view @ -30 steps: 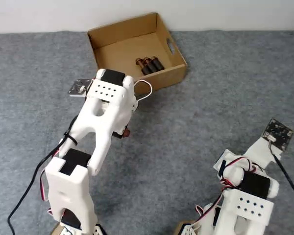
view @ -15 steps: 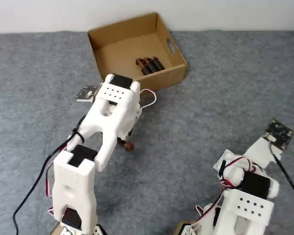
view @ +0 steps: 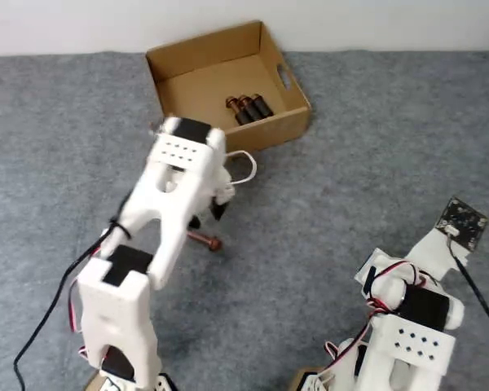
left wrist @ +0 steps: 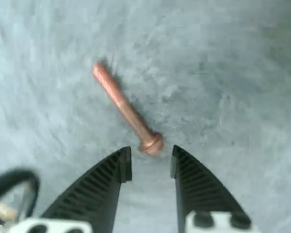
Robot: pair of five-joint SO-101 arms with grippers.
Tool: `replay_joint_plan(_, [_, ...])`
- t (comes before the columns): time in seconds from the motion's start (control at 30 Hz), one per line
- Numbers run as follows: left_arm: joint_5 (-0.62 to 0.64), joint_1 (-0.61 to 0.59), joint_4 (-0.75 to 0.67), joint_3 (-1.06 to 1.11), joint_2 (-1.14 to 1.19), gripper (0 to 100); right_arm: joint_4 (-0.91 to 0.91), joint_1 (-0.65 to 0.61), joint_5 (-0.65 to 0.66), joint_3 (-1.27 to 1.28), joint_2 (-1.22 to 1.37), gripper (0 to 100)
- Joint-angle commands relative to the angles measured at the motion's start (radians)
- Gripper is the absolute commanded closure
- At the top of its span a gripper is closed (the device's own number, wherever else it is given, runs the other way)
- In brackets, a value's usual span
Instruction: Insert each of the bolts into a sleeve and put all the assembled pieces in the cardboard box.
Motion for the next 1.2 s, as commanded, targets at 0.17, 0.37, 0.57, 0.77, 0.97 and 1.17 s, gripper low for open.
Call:
replay_joint_plan(0.17, [-0.901,-0.095,0.025,-0.007,-0.106,86,-0.010,-0.001,0.015,-0.008,-0.015,99.1])
replay_joint_plan(0.37, [-1.504,-0.101,0.026,-0.005,-0.049,86,-0.010,-0.004,0.015,-0.006,-0.015,99.1])
replay_joint_plan(0.57, [-1.884,-0.075,0.026,-0.005,0.008,86,-0.010,-0.004,0.015,-0.006,-0.015,99.1])
replay_joint_plan(0.77, [-2.097,-0.057,0.025,-0.010,0.025,86,-0.010,-0.004,0.017,-0.005,-0.015,99.1])
replay_joint_plan(0.97, [-2.156,-0.005,0.023,-0.007,0.026,86,-0.016,-0.004,0.052,0.015,-0.015,99.1])
replay_joint_plan(1.17, [-2.162,0.008,-0.023,-0.021,0.132,86,-0.018,-0.004,0.052,0.015,-0.015,99.1])
